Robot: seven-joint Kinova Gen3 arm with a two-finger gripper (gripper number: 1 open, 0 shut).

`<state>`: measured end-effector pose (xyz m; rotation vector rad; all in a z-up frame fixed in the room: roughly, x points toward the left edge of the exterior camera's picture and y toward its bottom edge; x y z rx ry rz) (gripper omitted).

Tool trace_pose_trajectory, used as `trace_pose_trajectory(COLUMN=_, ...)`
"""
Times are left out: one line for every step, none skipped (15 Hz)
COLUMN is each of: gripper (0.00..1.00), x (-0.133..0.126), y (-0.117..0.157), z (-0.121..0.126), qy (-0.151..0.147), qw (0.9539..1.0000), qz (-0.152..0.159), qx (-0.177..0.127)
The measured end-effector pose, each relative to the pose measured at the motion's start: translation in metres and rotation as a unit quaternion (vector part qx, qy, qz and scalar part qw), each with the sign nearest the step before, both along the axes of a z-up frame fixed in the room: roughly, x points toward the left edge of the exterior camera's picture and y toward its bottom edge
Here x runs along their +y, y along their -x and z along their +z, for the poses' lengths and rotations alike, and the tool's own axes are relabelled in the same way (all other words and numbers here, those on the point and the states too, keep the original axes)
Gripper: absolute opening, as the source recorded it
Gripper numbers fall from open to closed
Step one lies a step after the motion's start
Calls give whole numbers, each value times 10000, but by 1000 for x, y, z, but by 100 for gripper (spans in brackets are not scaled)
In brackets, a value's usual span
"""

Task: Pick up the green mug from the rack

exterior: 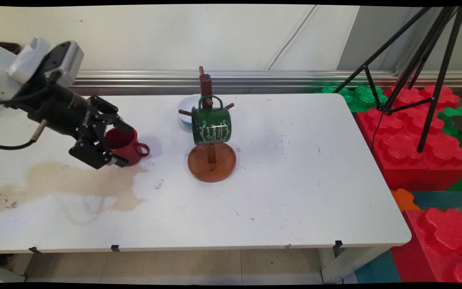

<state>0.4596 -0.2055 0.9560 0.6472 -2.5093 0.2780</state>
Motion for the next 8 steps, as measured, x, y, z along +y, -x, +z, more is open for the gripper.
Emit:
trace_pose_trajectory(gripper=100, x=2, y=3, z=4, qy=13, qw=9999, qz=27, qx=150)
trace_pose_trajectory(gripper=100, x=4, y=6, z=7, qy=26, qw=9996, qz=56, qx=293)
trace_pose_trajectory(gripper=100, x=5, y=8, z=10, qy=34, qw=9991, qz=81, qx=406)
trace_pose_trajectory(gripper=100, x=7, y=10, z=12, qy=44, qw=9985, qz=106, qx=532)
trace_pose_trajectory(gripper=100, x=8, y=13, z=14, qy=58, qw=9977, qz=133, qx=656)
trace_pose_trajectory(gripper=100, x=8, y=15, z=15, qy=70, qw=9970, qz=157, qx=757)
trace_pose_trajectory(gripper=100, x=8, y=18, z=15, qy=84, qw=9959, qz=184, qx=877)
trace_pose_trajectory(gripper=100, x=7, y=21, z=15, qy=97, qw=9948, qz=210, qx=989)
